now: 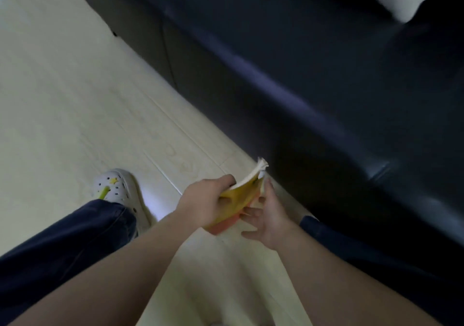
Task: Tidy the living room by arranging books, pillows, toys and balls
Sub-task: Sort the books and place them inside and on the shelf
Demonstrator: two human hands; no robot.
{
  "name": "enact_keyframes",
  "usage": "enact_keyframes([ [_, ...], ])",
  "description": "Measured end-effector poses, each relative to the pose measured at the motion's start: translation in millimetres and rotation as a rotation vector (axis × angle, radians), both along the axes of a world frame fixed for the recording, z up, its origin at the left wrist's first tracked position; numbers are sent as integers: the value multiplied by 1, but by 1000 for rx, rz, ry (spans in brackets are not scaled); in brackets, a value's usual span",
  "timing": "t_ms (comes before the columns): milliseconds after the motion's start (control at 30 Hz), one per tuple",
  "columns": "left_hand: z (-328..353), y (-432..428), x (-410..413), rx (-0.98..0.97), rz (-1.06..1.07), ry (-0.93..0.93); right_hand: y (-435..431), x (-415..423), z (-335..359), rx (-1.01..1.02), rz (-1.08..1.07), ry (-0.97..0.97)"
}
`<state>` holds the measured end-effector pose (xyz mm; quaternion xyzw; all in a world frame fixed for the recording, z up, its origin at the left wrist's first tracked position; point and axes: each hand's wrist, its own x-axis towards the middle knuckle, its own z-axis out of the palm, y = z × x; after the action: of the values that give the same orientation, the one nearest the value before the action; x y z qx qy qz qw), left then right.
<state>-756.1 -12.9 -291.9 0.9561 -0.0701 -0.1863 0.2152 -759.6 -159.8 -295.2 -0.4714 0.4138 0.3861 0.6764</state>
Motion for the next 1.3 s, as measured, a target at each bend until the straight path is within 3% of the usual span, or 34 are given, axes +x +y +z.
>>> enact_keyframes([
  [67,25,7,-14,90,-192,-234,-8,-6,30,-4,-142,-29],
  [133,38,12,-27,115,-361,-356,-16,-13,50,10,-210,-8],
  [300,66,-4,-48,76,-523,-317,-34,-49,92,-31,-138,61],
  [367,74,-6,-44,-38,-317,-49,-36,-57,93,-36,-134,56],
  [433,83,-5,-45,-284,79,433,-37,-62,89,-54,-95,18],
  [467,85,-4,-46,-330,255,543,-37,-64,87,-41,-82,3],
  [600,64,10,-61,-209,699,620,-37,-66,80,-149,33,-28],
  [700,69,21,-66,-441,975,723,-28,-65,93,-270,315,-131],
  [800,88,35,-70,-582,1110,583,-16,-62,116,-313,342,-241],
  [867,109,35,-69,-581,1114,393,-11,-60,132,-300,292,-318],
  [1000,162,22,-67,-502,957,-22,-18,-66,162,-253,148,-522],
  [1100,205,-2,-74,-554,822,-270,-40,-78,185,-190,-35,-686],
  [1167,231,-26,-74,-677,764,-346,-58,-82,203,-125,-162,-761],
  [1300,263,-100,-62,-872,590,-297,-129,-90,234,-157,-349,-850],
])
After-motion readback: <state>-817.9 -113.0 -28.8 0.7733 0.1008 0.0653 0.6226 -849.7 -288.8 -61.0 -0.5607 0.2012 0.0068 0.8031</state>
